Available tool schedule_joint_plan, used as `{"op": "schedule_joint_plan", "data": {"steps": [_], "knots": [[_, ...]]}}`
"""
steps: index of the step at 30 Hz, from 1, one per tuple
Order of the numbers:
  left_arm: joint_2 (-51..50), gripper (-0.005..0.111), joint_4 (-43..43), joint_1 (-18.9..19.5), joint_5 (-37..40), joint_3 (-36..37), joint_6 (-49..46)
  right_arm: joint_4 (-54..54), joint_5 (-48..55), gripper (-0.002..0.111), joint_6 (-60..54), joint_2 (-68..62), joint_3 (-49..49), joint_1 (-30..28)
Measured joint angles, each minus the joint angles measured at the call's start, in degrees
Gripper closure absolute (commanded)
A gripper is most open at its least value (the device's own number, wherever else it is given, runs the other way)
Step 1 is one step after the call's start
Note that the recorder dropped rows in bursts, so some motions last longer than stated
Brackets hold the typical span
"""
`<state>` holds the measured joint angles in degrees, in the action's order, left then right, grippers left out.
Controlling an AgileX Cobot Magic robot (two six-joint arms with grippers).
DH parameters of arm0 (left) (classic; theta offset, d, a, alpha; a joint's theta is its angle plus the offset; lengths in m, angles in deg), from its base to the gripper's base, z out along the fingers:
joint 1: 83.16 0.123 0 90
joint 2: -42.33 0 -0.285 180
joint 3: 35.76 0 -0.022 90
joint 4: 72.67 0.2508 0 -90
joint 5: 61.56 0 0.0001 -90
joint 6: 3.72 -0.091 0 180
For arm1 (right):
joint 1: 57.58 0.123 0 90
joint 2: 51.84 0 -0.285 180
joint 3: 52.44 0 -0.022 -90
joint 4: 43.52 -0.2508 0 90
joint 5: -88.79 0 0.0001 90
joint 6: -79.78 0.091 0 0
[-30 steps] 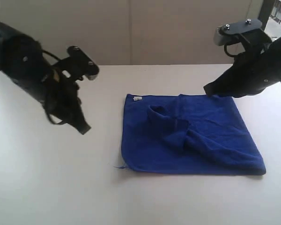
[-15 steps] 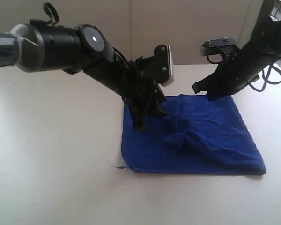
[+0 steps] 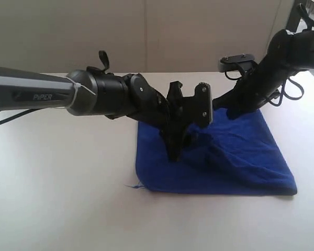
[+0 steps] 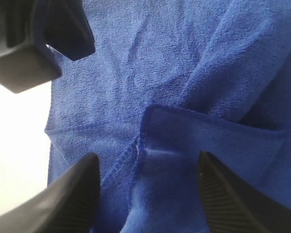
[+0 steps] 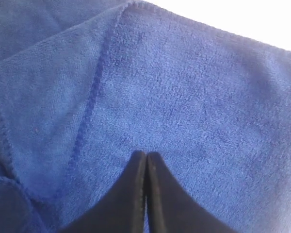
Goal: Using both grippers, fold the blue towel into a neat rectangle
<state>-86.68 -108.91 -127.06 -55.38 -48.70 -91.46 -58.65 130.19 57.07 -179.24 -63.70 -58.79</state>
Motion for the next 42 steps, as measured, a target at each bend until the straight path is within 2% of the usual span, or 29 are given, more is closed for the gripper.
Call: {"op": "schedule_joint_plan", "data": {"steps": [7, 16, 27, 29, 40, 42], "knots": [[-1.9, 0.051, 0.0, 0.0, -1.3, -0.3, 0.2, -0.5, -1.0, 0.108, -0.4, 0.0, 0.0, 0.0], [-3.8, 0.051, -1.2, 0.0, -2.2, -3.4, 0.4, -1.5, -1.7, 0.108, -0.7, -0.5, 0.0, 0.0], [-5.5, 0.051, -2.1, 0.0, 0.7, -4.3, 0.4, -2.7, -1.6, 0.108, -0.9, -4.0, 0.0, 0.0], [-6.0, 0.057, -2.1, 0.0, 0.7, -4.3, 0.4, -2.8, -1.7, 0.108, -0.9, -4.1, 0.0, 0.0], [-6.2, 0.107, -1.7, 0.0, -0.6, -4.4, 0.5, -3.0, -1.9, 0.108, -1.9, -4.1, 0.0, 0.0], [-6.2, 0.107, -1.6, 0.0, -0.9, -4.4, 0.5, -3.0, -1.9, 0.108, -1.9, -4.1, 0.0, 0.0]]}}
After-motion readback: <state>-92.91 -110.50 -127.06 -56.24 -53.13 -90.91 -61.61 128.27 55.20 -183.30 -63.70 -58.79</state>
